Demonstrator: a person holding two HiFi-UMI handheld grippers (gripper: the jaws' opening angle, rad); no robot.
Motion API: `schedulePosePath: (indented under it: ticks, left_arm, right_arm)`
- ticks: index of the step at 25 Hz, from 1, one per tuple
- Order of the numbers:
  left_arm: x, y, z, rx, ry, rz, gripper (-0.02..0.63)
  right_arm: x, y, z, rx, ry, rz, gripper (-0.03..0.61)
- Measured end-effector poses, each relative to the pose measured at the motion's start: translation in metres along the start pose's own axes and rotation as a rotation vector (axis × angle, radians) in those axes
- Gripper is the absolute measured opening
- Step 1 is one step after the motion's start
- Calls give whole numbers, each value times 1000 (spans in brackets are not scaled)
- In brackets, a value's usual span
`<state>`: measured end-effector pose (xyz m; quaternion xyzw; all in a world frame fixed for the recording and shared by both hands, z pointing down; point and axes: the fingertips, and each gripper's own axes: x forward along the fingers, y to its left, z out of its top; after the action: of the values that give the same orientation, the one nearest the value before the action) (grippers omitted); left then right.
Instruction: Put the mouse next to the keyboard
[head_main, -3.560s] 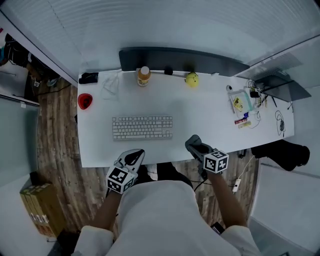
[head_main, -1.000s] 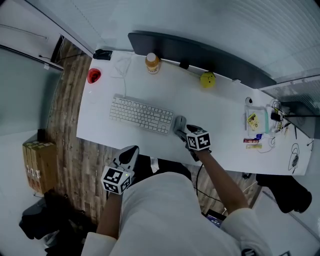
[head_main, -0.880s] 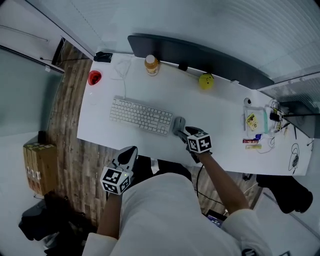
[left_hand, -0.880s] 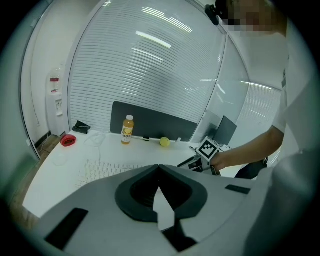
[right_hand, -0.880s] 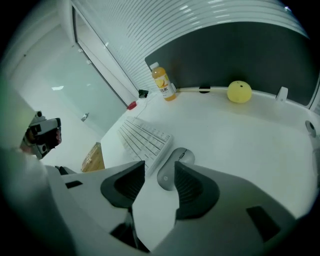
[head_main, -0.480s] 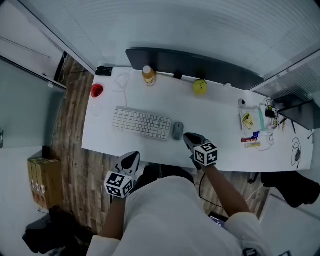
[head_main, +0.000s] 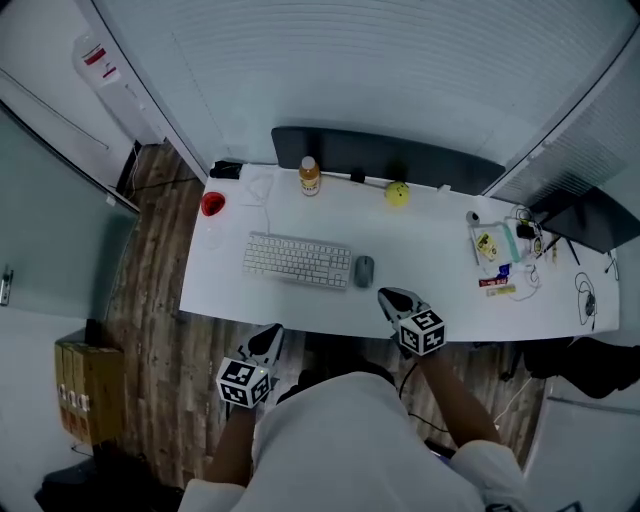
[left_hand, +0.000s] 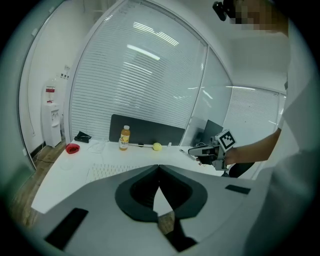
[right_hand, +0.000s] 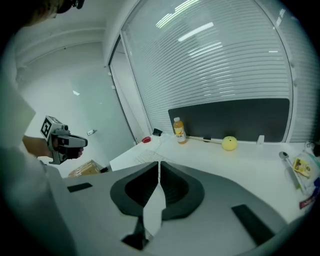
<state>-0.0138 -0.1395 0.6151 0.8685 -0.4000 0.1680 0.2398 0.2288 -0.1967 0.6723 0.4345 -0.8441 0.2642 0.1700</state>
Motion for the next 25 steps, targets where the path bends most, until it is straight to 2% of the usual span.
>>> schedulePosePath:
  ticks: [6, 13, 20, 25]
  left_arm:
    - [-35, -5, -20, -20, -36, -19, 18]
    - [-57, -13, -25, -14, -76, -90, 18]
    - [-60, -18, 3, 33, -135, -104, 18]
    - [-53, -35, 20, 63, -163, -104, 18]
  right_arm:
    - [-37, 28, 6, -87, -49, -97, 38]
    - [-80, 54, -1, -108, -92, -246, 38]
    - [-120, 75, 13, -127, -167, -258, 38]
    - [-145, 66, 22, -114, -203, -276, 38]
